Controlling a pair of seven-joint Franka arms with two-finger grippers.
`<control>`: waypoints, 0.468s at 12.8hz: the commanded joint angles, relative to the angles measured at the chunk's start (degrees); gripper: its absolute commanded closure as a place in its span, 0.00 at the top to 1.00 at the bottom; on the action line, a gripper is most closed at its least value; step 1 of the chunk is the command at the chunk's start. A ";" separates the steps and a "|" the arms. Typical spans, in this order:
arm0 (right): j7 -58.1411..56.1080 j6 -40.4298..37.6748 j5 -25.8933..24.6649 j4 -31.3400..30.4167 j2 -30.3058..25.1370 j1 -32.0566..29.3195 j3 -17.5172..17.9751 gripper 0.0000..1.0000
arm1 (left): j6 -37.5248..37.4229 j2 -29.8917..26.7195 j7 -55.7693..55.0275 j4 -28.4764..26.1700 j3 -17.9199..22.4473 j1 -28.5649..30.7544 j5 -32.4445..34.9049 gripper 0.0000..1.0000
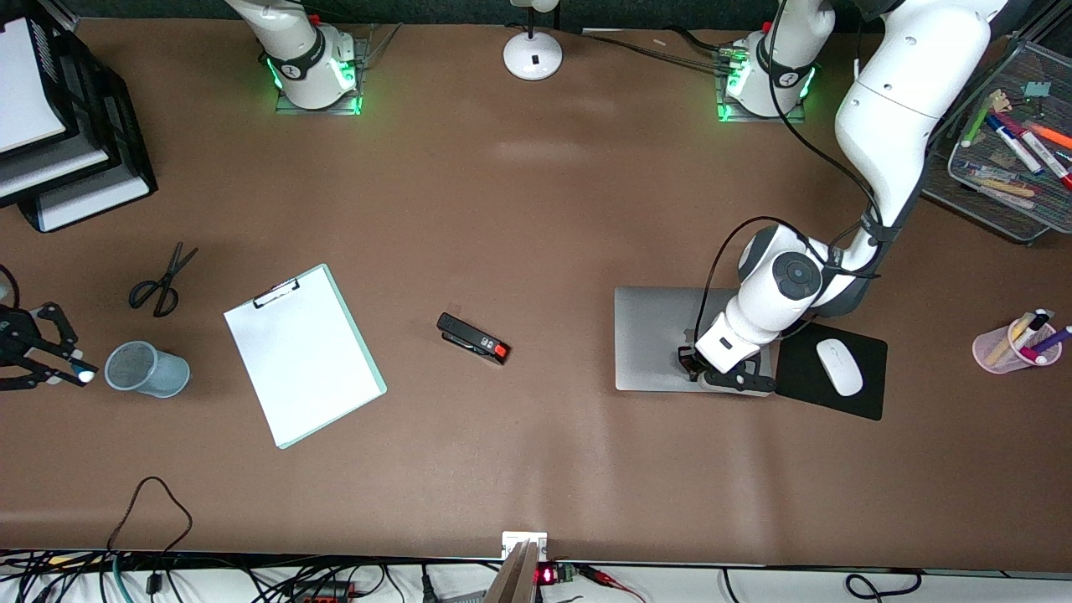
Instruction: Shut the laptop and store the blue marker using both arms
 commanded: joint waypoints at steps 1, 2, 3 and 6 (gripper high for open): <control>-6.15 -4.80 7.26 0.89 3.27 -4.47 0.91 0.00 | 0.28 2.14 0.09 2.07 0.49 -0.04 1.62 0.00; -7.55 -5.95 9.46 0.89 4.33 -5.44 0.91 0.00 | -0.33 1.18 0.09 2.16 0.40 0.22 1.62 0.00; -8.96 -6.49 10.70 0.89 4.95 -6.15 0.91 0.00 | -3.47 -0.66 0.26 2.25 0.31 0.31 1.71 0.00; -14.84 -7.02 14.83 0.98 8.54 -7.38 0.91 0.00 | -21.19 -5.76 2.10 7.59 -1.53 0.40 1.27 0.00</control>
